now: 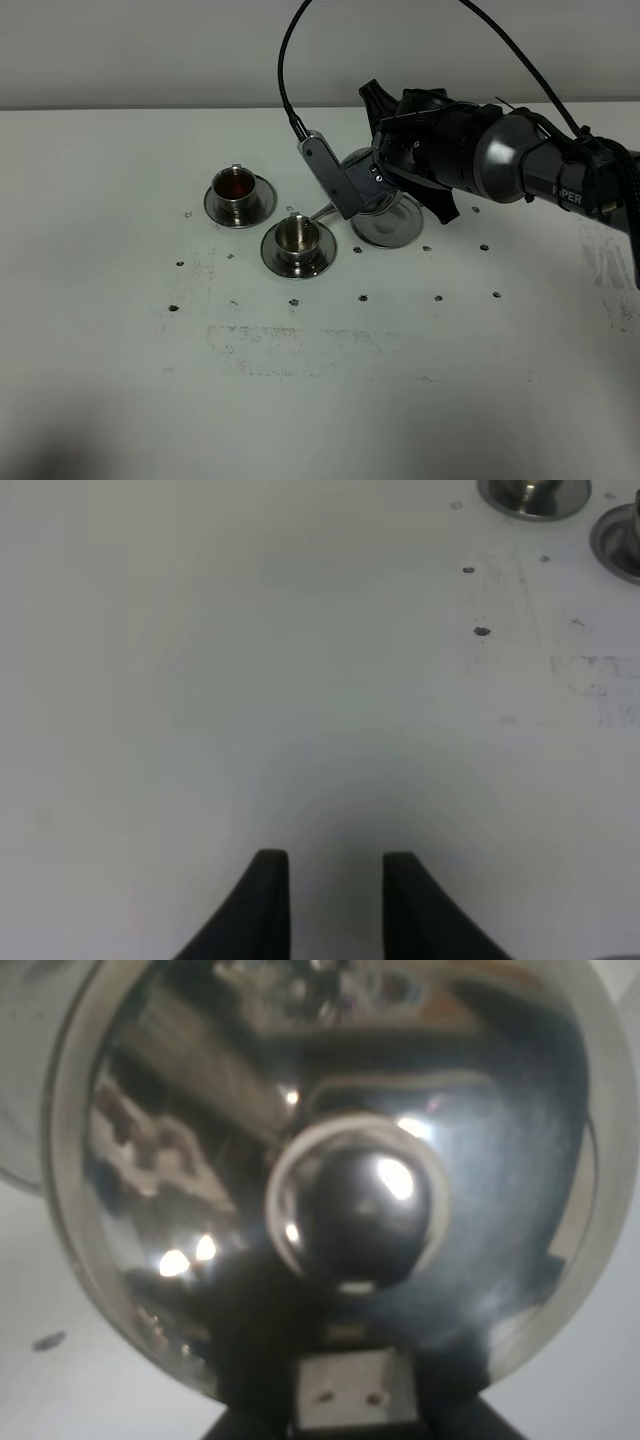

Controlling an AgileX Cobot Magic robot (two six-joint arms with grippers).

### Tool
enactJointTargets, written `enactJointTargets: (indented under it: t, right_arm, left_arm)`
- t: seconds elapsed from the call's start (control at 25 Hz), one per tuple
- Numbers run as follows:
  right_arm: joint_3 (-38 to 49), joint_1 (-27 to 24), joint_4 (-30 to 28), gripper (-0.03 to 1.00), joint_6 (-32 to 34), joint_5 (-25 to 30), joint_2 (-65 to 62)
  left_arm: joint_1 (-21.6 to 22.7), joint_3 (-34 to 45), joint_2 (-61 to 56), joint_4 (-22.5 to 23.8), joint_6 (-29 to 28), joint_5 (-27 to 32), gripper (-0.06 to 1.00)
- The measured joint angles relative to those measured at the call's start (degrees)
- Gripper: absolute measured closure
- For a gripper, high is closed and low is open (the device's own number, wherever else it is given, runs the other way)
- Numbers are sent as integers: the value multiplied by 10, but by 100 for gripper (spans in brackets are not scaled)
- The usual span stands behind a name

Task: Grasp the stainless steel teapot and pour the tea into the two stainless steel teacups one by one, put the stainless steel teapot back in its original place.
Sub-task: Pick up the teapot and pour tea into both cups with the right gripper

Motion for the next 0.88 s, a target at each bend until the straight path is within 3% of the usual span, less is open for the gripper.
enactJointTargets:
  t: [0.88]
  right_arm:
    - [0, 18, -50, 79, 3, -3, 8]
  left_arm:
    - [0, 0, 0, 0, -1, 0, 66]
